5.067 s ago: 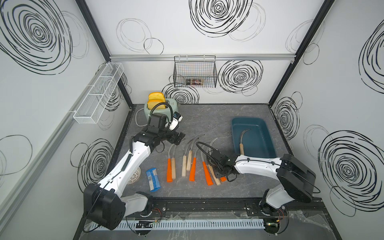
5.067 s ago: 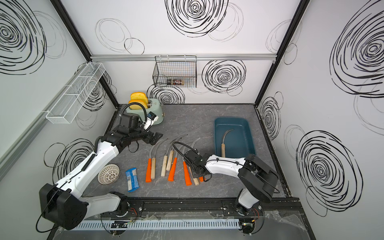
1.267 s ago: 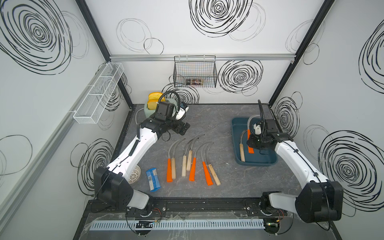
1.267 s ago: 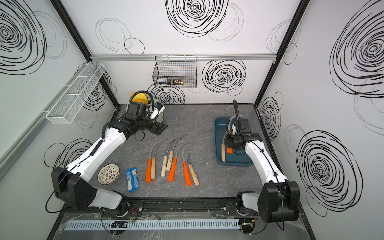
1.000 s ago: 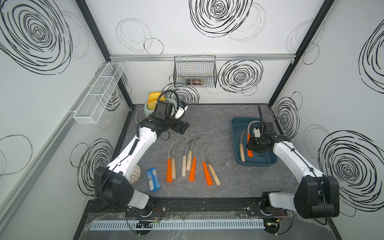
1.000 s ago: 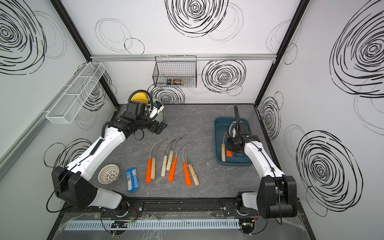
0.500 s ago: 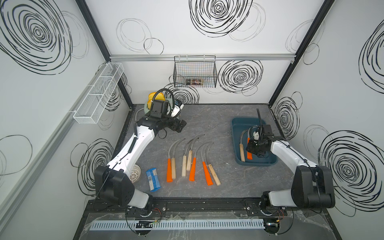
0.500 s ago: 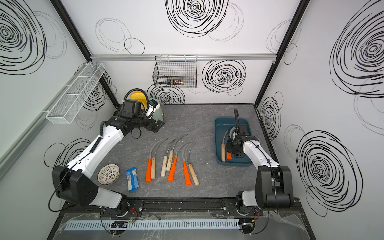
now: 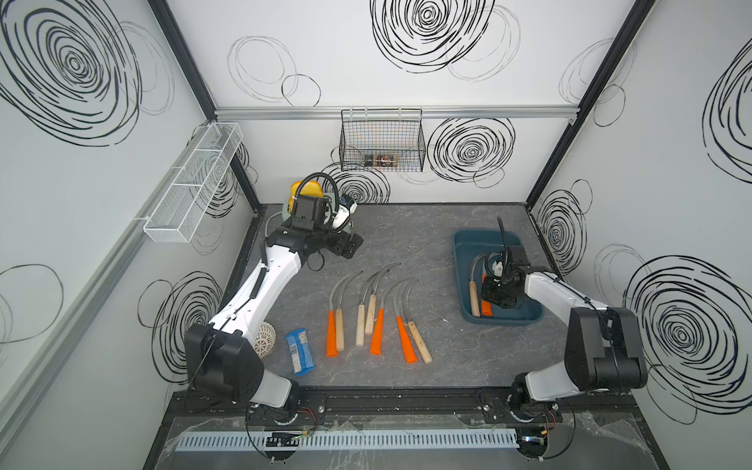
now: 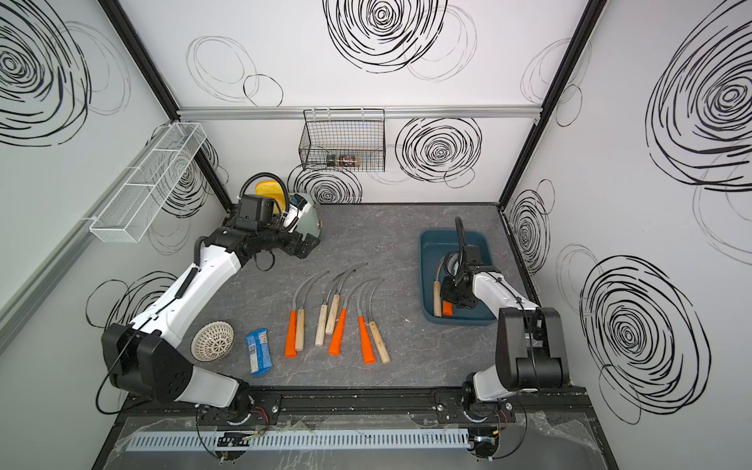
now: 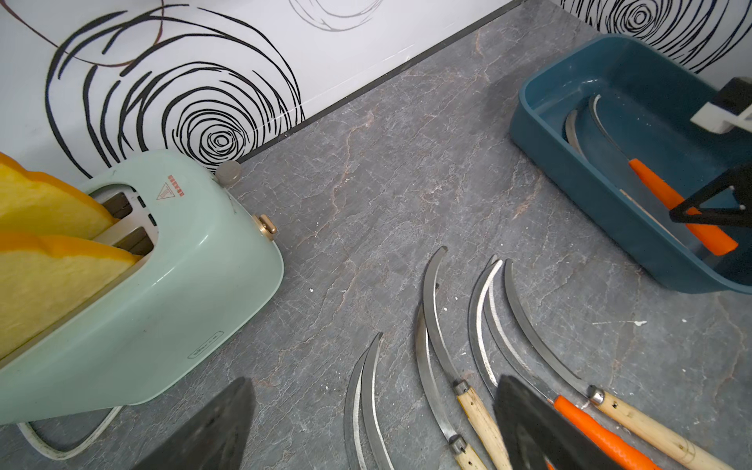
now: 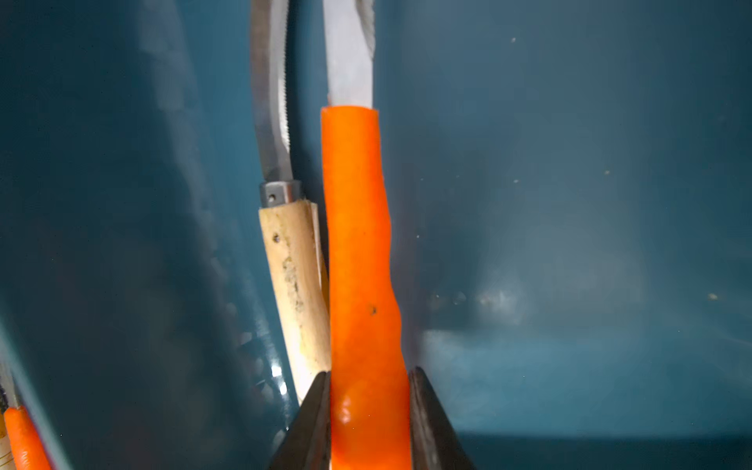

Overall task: Put small sickles into storage boxes
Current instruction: Place the sickle in the storage box.

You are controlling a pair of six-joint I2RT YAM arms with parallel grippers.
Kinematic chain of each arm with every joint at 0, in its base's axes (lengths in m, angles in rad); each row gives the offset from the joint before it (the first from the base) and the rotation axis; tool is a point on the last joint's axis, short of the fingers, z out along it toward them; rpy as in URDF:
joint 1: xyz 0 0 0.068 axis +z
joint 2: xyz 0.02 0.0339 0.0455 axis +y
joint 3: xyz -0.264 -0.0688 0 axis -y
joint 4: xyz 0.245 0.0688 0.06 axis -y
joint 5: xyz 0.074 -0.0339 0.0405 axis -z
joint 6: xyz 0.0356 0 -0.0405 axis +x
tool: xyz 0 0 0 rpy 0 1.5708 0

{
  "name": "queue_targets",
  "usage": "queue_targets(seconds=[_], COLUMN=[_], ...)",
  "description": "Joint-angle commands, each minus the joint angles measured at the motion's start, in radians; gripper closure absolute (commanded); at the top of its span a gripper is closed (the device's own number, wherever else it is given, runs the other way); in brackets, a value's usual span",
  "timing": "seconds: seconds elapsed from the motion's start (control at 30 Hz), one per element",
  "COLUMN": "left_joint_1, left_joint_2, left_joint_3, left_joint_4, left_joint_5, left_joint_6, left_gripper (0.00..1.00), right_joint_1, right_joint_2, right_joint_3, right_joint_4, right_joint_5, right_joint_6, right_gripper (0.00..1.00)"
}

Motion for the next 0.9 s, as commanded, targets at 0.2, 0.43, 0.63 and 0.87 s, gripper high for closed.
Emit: queue_targets(seconds=[0.2, 0.43, 0.63, 0.87], left_joint_1=[0.012, 0.016, 0.019, 0.021], left_joint_2=[0.015, 0.009, 0.003, -0.001], left_joint_3=[0.032, 0.032, 0.032, 0.043], left_joint_4=[0.025, 0.021, 0.019, 0.003], left_joint_5=[0.021, 0.020, 0.020, 0.043], left_joint_6=[0.018, 0.023, 0.025, 0.034], left_gripper=[0.04, 0.04, 0.04, 0.04], right_joint_1=[-0.001, -0.002, 0.000, 0.000], right_joint_2=[0.052, 0.063, 0.064, 0.052], right_joint_3=[0.008, 0.016, 0.016, 0.017], right_joint_4=[0.013, 0.015, 0.019, 0.022], right_joint_5=[0.004, 0.004, 0.003, 0.007], right_joint_6=[-0.027, -0.027, -0.028, -0.027], right_gripper=[0.92, 0.88, 0.83, 0.73])
